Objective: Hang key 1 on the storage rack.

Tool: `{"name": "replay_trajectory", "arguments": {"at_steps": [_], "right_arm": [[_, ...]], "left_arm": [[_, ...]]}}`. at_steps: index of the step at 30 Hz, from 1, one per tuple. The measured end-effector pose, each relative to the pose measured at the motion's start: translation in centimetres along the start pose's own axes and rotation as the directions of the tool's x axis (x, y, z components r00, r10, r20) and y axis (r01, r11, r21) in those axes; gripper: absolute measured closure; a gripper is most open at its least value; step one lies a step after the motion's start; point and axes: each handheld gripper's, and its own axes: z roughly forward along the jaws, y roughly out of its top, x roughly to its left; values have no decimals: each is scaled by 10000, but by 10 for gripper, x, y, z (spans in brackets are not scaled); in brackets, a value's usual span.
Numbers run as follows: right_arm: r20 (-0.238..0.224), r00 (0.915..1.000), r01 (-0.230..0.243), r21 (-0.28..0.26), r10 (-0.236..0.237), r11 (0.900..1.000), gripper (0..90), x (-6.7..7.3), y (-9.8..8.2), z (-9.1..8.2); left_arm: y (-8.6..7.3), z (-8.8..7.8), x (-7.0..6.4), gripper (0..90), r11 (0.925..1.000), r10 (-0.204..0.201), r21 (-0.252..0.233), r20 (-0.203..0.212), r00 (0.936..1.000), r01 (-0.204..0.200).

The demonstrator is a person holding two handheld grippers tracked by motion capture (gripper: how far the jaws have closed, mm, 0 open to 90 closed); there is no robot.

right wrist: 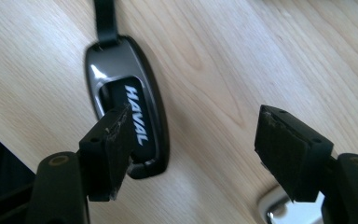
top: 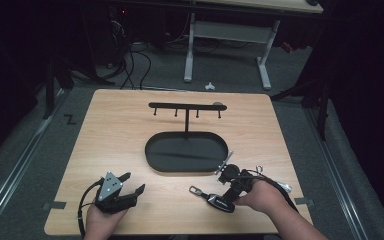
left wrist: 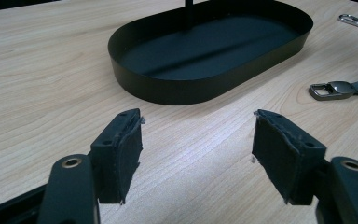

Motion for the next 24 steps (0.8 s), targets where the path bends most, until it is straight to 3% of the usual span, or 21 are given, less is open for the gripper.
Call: {"name": "replay_trajectory", "arguments": {"at_steps": [10,24], "right_arm": [[-242,9993,288,-80,-290,9996,289,10,18,4],[-429,9953,863,-89,-867,9962,375,29,44,16]], "left_arm": [[0,-2,2,298,9995,-269,-189,-130,9996,266],[0,0,0,284,10000,23,-53,-225,9997,-24]]}}
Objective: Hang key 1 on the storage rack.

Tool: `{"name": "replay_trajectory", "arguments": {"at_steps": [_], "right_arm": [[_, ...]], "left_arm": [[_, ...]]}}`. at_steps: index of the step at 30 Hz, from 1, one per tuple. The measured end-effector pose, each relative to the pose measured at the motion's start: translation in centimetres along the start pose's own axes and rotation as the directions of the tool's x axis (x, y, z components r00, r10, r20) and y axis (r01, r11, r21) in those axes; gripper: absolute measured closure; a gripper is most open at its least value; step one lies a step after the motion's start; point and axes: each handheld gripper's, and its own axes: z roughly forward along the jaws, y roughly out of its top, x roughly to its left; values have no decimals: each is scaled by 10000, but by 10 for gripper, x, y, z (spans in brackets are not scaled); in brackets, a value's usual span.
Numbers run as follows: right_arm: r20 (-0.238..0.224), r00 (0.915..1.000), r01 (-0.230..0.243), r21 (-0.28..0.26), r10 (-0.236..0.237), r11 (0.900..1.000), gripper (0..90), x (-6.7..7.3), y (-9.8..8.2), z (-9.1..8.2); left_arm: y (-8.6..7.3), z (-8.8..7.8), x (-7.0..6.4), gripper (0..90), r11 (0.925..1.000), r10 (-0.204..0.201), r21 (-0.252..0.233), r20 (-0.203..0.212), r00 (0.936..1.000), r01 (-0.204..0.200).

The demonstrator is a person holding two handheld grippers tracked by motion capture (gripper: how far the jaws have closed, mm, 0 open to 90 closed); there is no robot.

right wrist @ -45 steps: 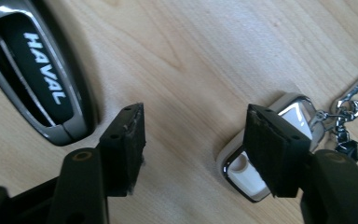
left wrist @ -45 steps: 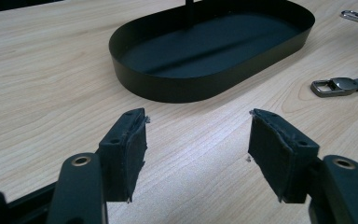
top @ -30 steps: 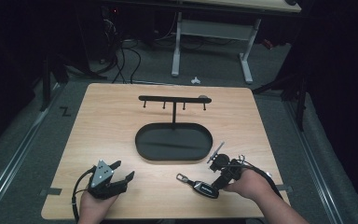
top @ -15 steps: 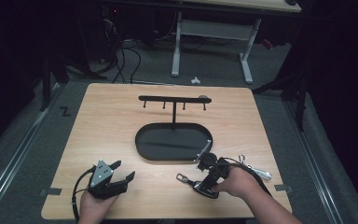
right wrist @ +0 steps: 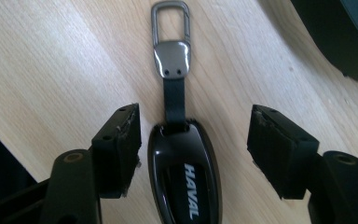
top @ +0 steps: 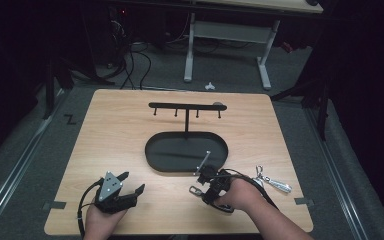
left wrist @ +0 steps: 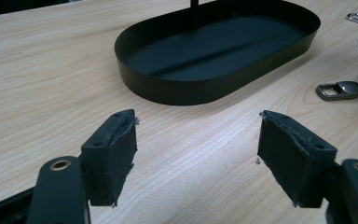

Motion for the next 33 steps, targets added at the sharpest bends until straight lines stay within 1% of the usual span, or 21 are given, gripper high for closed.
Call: {"name": "replay_trajectory", "arguments": {"at_steps": [3,4,5,6,7,10,11,13,14,15,16,17,18,19,22,24,25,28,31,33], "right_arm": [[83,9997,223,129,-224,9997,423,2,4,4],[83,9997,223,129,-224,9997,423,2,4,4],[1,9998,211,180,-211,9996,450,2,6,6],[1,9998,211,180,-211,9996,450,2,6,6],[-64,9997,240,152,-239,9996,493,2,7,9],[-146,9997,199,172,-197,9997,572,2,9,12],[-146,9997,199,172,-197,9997,572,2,9,12],[-196,9994,295,229,-291,9993,625,3,10,15],[-211,9989,437,378,-429,9983,647,4,10,17],[-196,9987,488,452,-480,9978,666,5,11,17],[-196,9987,488,452,-480,9978,666,5,11,17],[-124,9985,539,490,-533,9973,702,6,11,19],[-124,9985,539,490,-533,9973,702,6,11,19],[-76,9983,573,516,-570,9970,726,6,12,19],[-35,9995,312,653,-310,9974,756,6,12,18],[-78,9997,254,744,-249,9969,792,7,13,19],[-17,9995,331,804,-330,9962,795,7,13,19],[-51,9995,314,895,-310,9955,800,8,14,19],[-43,9993,379,887,-376,9953,804,8,14,19],[56,9994,350,764,-356,9965,804,9,14,19]], "left_arm": [[0,0,0,284,10000,17,22,24,10000,-17],[0,0,0,284,10000,33,34,33,10000,-33],[0,0,0,285,10000,67,62,29,10000,-67],[0,0,0,285,10000,67,62,29,10000,-67],[0,1,0,285,10000,75,65,29,10000,-75],[0,1,0,285,9999,85,70,47,10000,-85],[0,1,0,285,9999,85,70,47,10000,-85],[0,1,0,285,10000,64,56,47,10000,-65],[0,1,0,286,10000,52,68,55,10000,-52],[0,1,0,288,9999,57,116,86,9999,-58],[0,1,0,289,9999,57,116,86,9999,-58],[0,1,-1,289,9999,103,109,53,9999,-104],[0,1,-1,290,9999,103,109,53,9999,-104],[0,1,-2,291,9998,156,112,48,9999,-156],[0,1,-3,293,9997,195,170,72,9998,-197],[0,2,-3,294,9995,245,190,72,9997,-247],[0,2,-4,294,9994,266,209,72,9996,-268],[0,2,-3,294,9993,274,245,80,9996,-276],[-1,2,-3,294,9994,261,218,72,9996,-263],[-1,2,-3,295,9994,257,242,92,9996,-259]]}}
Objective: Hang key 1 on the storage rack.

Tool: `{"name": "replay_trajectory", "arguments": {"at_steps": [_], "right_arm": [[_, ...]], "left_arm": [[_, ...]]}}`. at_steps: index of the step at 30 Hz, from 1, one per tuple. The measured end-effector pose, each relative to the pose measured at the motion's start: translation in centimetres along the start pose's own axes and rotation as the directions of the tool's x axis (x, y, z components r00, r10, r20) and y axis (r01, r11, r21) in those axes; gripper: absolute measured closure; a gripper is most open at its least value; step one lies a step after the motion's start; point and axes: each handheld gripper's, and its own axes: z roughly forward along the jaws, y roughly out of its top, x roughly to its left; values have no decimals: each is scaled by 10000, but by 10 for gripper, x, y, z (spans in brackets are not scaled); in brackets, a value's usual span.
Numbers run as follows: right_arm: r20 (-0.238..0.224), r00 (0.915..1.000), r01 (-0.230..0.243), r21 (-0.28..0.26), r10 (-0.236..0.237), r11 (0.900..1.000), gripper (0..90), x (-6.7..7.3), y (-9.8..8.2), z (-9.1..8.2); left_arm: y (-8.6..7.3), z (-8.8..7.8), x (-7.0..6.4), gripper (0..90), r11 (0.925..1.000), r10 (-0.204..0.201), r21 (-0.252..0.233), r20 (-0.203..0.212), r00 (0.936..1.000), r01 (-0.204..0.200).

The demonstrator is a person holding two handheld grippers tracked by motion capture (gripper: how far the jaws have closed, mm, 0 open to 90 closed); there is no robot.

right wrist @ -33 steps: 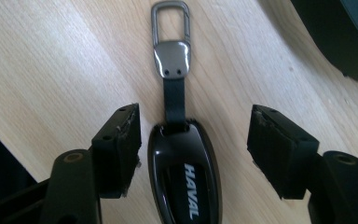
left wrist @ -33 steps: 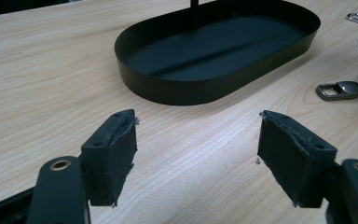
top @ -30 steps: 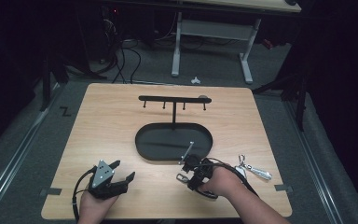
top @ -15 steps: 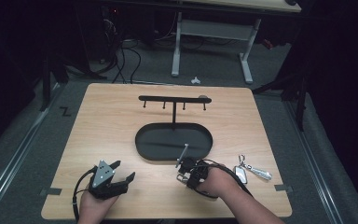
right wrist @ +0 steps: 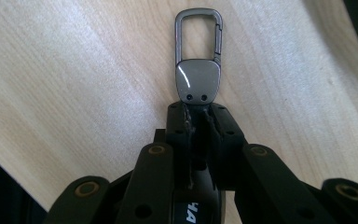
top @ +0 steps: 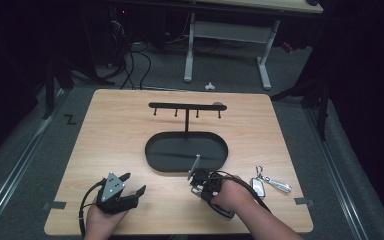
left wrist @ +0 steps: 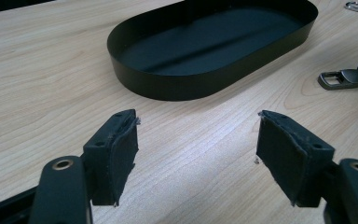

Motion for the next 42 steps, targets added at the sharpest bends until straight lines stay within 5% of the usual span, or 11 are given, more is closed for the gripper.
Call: {"name": "replay_trajectory", "arguments": {"at_steps": [14,29,42], "right_arm": [[-378,9955,-903,-926,871,9916,804,-14,-24,-31],[-6,9929,-1172,-1559,1186,9808,804,-27,-51,-65],[73,9890,-1434,-2028,1479,9687,805,-36,-55,-81]], "left_arm": [[0,1,-1,297,10000,81,42,-7,10000,-81],[-3,-3,-2,297,10000,79,23,-81,9999,-79],[-3,-3,-1,297,10000,57,18,-68,10000,-57]]}}
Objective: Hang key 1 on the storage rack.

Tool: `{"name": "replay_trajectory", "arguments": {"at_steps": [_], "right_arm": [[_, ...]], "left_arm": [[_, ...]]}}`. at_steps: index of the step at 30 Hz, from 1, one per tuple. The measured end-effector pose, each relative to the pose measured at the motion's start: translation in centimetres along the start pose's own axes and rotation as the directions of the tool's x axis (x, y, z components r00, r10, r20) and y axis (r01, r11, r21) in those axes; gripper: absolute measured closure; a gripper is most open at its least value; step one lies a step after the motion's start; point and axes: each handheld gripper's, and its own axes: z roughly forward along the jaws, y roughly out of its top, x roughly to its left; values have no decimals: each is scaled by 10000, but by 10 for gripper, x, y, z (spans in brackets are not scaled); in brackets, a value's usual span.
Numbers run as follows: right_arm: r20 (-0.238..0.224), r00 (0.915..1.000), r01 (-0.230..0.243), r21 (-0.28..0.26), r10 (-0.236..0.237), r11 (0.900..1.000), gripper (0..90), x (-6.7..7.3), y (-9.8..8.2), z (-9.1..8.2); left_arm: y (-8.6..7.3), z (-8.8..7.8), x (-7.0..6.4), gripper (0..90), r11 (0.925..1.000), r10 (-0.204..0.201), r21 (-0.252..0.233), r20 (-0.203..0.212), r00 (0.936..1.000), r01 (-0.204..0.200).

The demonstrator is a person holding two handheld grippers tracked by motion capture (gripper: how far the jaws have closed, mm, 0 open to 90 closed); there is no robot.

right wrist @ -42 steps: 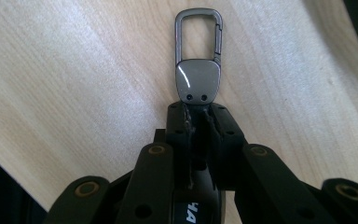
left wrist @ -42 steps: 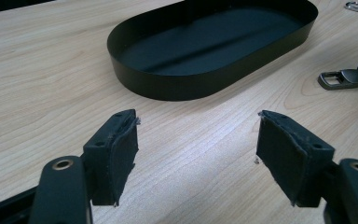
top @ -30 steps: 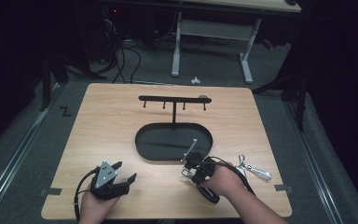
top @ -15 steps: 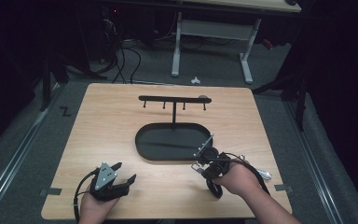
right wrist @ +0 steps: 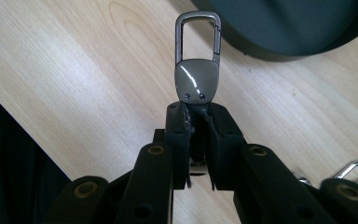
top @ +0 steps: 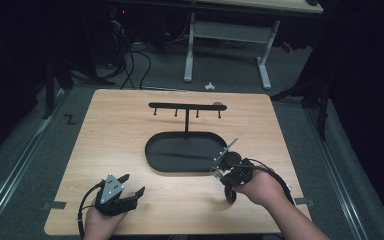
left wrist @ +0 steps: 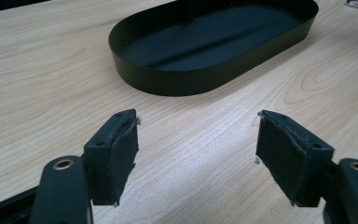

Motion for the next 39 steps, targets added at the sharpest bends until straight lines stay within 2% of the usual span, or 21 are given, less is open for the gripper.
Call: {"name": "replay_trajectory", "arguments": {"at_steps": [4,11,13,23,36,39], "right_arm": [[51,10000,-21,-182,22,9998,805,-3,4,-7],[273,9995,-146,-120,149,9998,805,-7,13,-16],[325,9991,-283,-138,288,9995,805,-9,19,-20],[604,9976,-317,-454,345,9985,805,-12,42,-36],[648,9968,-407,-981,472,9943,804,-15,65,-40],[797,9954,-431,-1155,525,9924,804,-17,68,-43]], "left_arm": [[0,0,0,297,10000,34,21,11,10000,-34],[0,0,2,296,10000,-21,-16,-8,10000,21],[0,-1,2,296,10000,-25,-52,-11,10000,24],[0,0,1,299,10000,50,15,97,9999,-51],[0,-1,2,304,10000,41,26,129,9999,-42],[-1,-2,3,304,10000,28,52,88,10000,-28]]}}
